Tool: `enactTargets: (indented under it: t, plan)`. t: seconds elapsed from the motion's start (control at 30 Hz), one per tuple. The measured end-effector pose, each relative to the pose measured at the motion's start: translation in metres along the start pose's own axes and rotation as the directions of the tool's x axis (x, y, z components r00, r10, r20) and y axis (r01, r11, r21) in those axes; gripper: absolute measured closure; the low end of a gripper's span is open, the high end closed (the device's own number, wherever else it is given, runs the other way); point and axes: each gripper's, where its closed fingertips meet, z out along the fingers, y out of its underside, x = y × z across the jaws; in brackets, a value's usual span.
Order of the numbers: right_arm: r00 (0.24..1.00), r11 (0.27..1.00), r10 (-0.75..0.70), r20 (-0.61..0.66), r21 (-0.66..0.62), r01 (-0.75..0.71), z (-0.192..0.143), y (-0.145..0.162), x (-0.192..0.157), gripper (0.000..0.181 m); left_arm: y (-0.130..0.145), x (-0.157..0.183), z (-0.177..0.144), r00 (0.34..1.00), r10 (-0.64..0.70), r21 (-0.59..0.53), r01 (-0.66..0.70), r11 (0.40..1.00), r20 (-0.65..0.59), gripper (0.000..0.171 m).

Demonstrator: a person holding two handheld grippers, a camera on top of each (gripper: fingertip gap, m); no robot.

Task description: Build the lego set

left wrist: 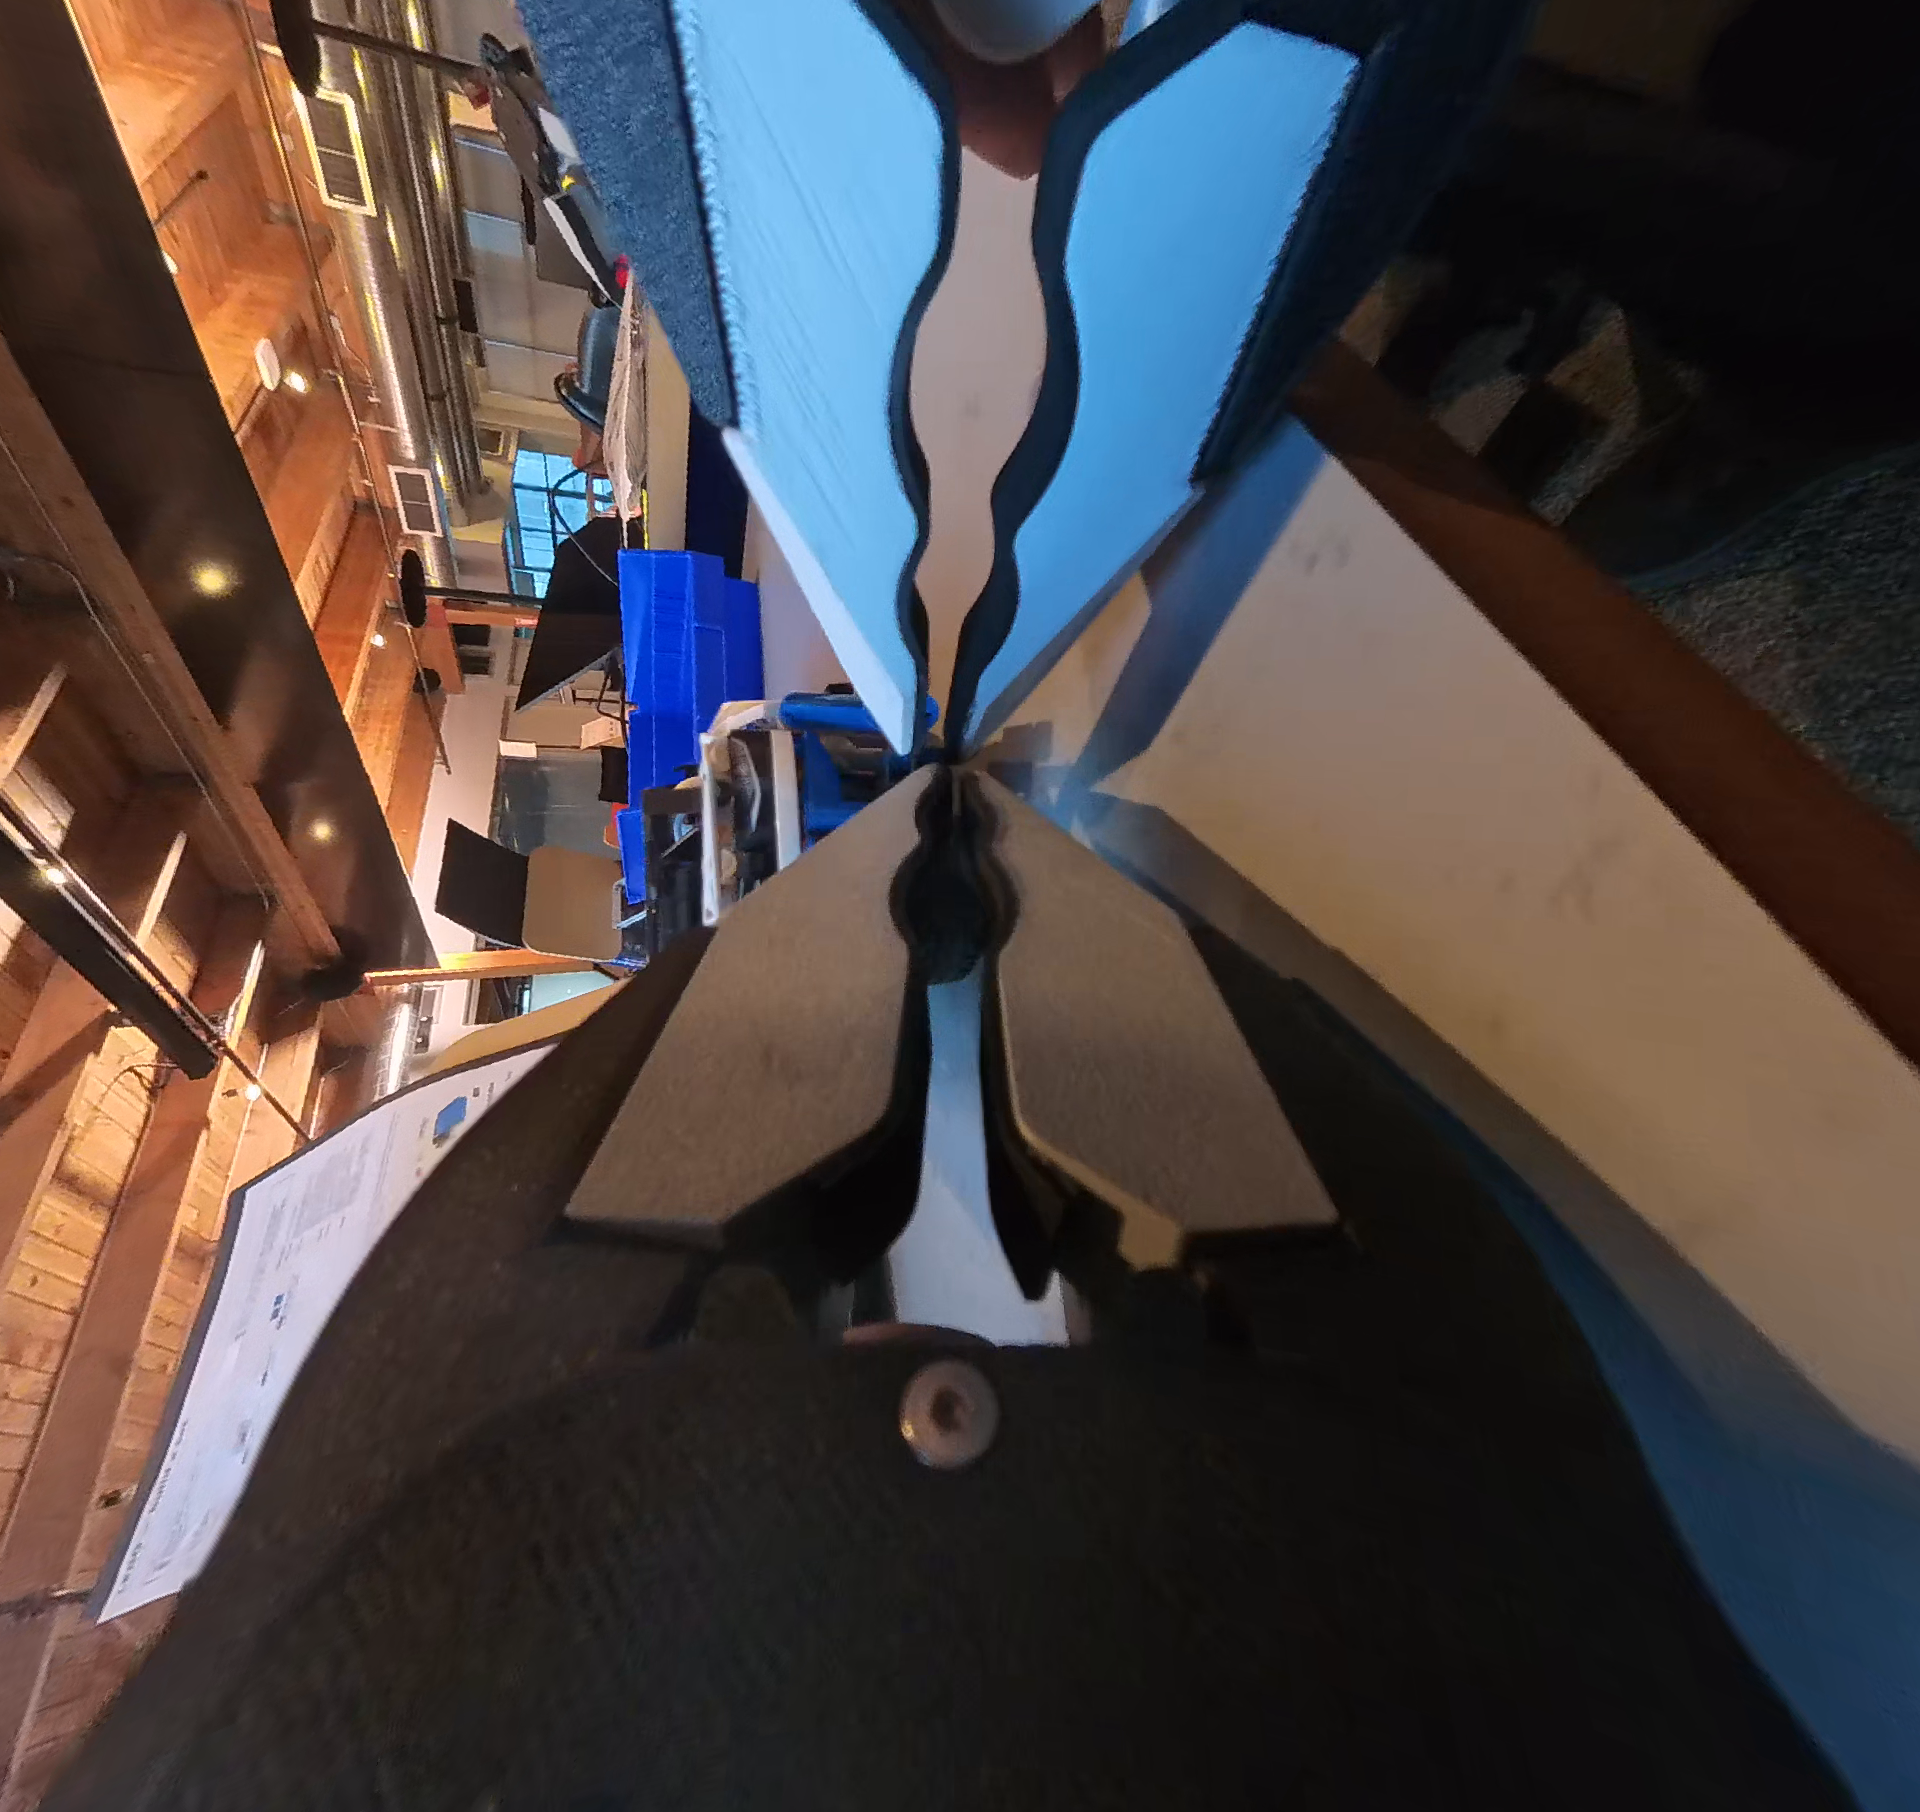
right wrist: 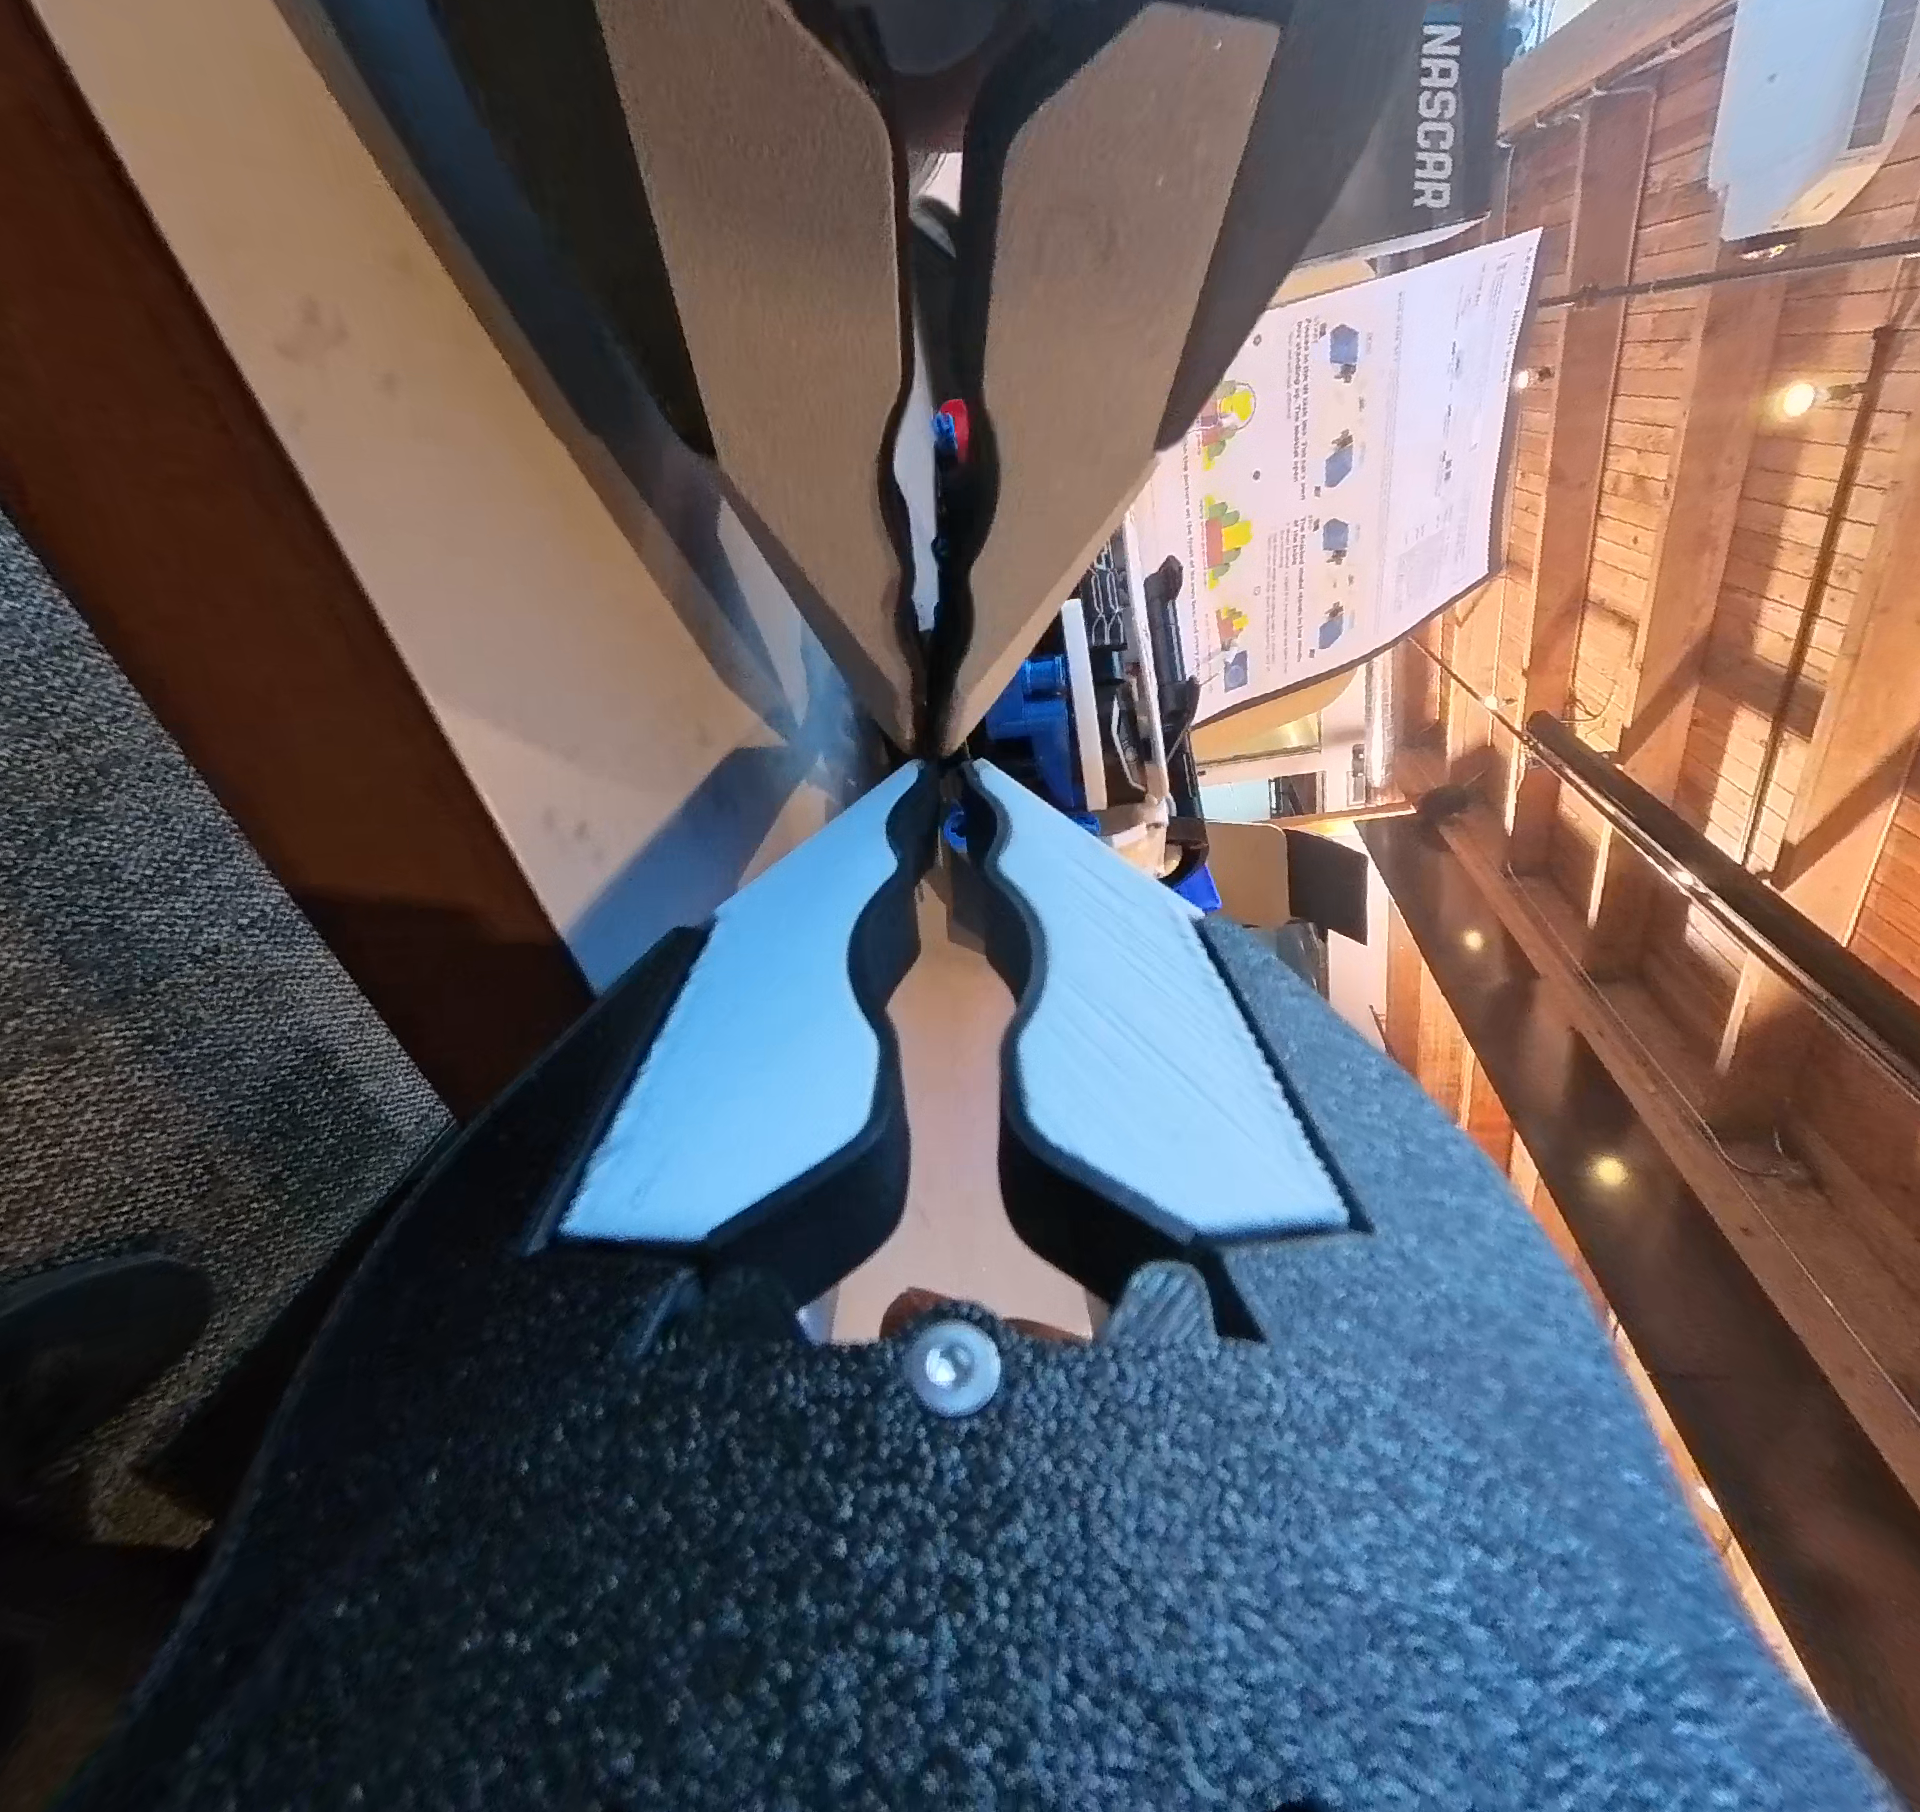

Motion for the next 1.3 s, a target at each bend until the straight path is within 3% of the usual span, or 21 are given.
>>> enactTargets:
  t: [0.27, 0.6, 0.87, 1.3]
  plan:
    - [1.000, 1.000, 0.008, 0.003, 0.010, -0.008, -0.001, 0.001, -0.001, 0.177, -0.002, 0.001, -0.007, 0.998, -0.066, 0.000, 0.066, 0.998, -0.017, 0.167]
    - [1.000, 0.999, 0.026, 0.007, 0.017, -0.027, 0.000, 0.001, -0.001, 0.177, 0.003, -0.001, 0.001, 1.000, -0.016, -0.023, 0.017, 1.000, 0.016, 0.155]
    - [1.000, 1.000, 0.027, 0.008, 0.015, -0.027, 0.000, 0.001, -0.001, 0.177, 0.007, -0.005, 0.003, 0.999, 0.032, -0.032, -0.031, 0.999, 0.038, 0.166]
    - [0.997, 0.997, 0.078, 0.029, 0.020, -0.078, 0.000, 0.003, -0.002, 0.177, 0.007, -0.007, 0.001, 0.996, 0.065, -0.042, -0.063, 0.997, 0.055, 0.167]
